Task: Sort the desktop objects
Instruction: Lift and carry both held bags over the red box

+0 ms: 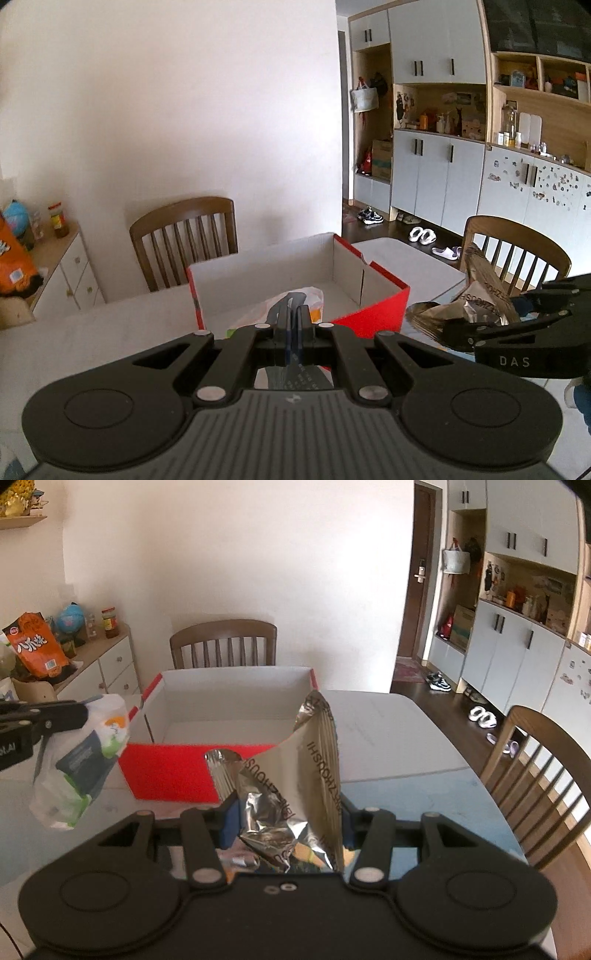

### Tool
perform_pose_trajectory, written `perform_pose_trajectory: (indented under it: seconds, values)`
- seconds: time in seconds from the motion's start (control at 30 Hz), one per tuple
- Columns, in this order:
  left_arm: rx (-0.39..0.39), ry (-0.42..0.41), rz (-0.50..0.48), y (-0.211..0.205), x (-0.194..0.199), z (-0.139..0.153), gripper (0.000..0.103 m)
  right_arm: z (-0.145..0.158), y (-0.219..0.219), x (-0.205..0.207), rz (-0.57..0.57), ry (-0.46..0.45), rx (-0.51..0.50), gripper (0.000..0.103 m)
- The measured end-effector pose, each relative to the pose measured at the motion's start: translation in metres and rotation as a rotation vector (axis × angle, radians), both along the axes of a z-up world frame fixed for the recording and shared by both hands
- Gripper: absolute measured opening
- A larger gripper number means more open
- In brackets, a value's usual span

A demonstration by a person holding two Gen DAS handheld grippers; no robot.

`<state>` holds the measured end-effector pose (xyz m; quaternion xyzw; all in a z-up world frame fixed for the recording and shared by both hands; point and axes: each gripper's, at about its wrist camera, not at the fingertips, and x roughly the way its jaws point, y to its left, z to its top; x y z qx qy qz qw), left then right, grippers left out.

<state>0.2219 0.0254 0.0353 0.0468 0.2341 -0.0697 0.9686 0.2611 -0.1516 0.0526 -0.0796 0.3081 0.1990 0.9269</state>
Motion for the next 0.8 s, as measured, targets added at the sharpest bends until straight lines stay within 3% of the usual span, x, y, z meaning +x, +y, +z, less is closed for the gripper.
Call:
perform_pose_trajectory:
  seconds: [0.8]
  values:
    - [0.079, 0.019, -0.054, 0.013, 0.1, 0.002, 0.002, 0.011, 0.055, 0.089, 0.107, 0.017, -0.054, 0.05]
